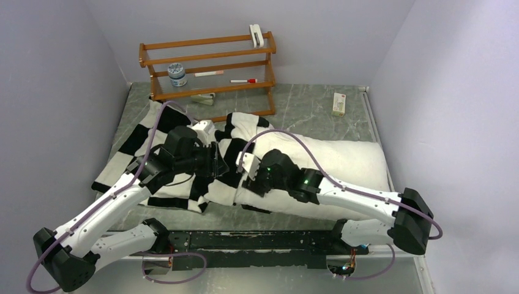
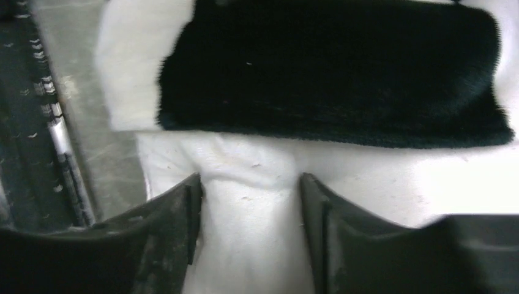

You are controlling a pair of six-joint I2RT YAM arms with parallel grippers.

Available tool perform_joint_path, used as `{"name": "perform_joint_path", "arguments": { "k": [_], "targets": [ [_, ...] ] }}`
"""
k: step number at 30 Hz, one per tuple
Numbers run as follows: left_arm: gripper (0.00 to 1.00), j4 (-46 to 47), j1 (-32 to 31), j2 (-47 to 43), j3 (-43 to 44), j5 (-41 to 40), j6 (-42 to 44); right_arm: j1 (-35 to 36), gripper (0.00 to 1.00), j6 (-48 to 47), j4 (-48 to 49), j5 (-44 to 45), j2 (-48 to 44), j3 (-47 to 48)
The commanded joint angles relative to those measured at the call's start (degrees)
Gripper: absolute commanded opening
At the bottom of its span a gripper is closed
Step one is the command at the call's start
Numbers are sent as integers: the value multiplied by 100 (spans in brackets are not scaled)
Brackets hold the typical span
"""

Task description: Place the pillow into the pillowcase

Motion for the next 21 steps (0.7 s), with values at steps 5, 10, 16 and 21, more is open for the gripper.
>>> {"name": "perform_joint_path", "arguments": {
  "k": [5,10,16,21],
  "targets": [
    [55,-69,-357,36,-34,-624,8,-243,0,990,1366,1236,473,174],
    [59,129,-1208,276,-21,-1354,-366,-852,0,2481,2810,735,408,-254],
    [58,21,-1472,580,-87,-2426,-535,-998,0,2862,3213,656,450,-340],
    [52,406,-1566,708,-212,-2886,-490,-1008,0,3027,3432,660,369,-478]
  ]
}}
